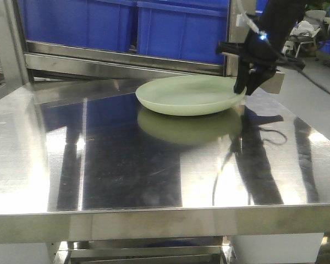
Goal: Place green plate on second shelf with right arm
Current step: 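Close the right gripper on the plate rim and lift it off the table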
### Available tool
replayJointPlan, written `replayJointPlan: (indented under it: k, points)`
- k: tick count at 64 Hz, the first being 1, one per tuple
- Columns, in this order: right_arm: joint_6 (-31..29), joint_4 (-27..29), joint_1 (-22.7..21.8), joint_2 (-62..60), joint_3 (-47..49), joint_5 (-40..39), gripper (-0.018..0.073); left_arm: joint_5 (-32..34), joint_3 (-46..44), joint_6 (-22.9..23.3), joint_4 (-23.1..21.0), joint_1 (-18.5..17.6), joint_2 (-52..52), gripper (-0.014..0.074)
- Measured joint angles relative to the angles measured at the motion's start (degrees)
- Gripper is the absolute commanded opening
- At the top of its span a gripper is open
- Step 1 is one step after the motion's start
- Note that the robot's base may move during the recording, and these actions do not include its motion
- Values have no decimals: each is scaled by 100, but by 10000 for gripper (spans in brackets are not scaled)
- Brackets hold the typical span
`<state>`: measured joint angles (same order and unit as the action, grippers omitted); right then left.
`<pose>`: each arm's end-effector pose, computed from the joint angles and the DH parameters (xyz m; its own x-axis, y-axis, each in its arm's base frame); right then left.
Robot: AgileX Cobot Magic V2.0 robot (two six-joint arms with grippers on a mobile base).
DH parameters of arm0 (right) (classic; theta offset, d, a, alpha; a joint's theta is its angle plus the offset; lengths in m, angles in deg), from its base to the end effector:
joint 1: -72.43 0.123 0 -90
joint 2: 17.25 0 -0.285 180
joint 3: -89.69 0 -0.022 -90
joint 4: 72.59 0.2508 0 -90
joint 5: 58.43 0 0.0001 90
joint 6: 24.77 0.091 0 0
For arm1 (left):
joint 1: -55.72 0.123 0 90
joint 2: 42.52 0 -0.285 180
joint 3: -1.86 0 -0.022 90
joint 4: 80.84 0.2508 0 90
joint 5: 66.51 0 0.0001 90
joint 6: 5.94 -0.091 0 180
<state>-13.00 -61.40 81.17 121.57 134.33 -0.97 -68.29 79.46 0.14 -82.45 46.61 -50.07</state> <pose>0.5013 0.0921 0.2356 -0.8938 0.1684 -0.4156 0.0483 0.9575 0.2843 0.0557 -0.0090 0.2083 0.0311 -0.1405 -0.9896 0.1648 0.9772 -0.1336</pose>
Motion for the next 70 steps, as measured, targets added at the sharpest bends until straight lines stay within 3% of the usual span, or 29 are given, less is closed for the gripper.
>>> replayJointPlan:
  k: [22,32,42,57,70]
  points:
    - [-330,-21,-14,-1475,-31,291,57,0,0,0,0,0,0,130]
    - [-367,-123,-14,-2393,-560,295,57,0,0,0,0,0,0,130]
    - [-367,-209,-14,-3661,-2069,-51,57,0,0,0,0,0,0,130]
    - [-367,-158,-14,-6490,-4704,-1289,57,0,0,0,0,0,0,130]
    - [-325,81,-14,-8360,-6055,-1358,56,0,0,0,0,0,0,130]
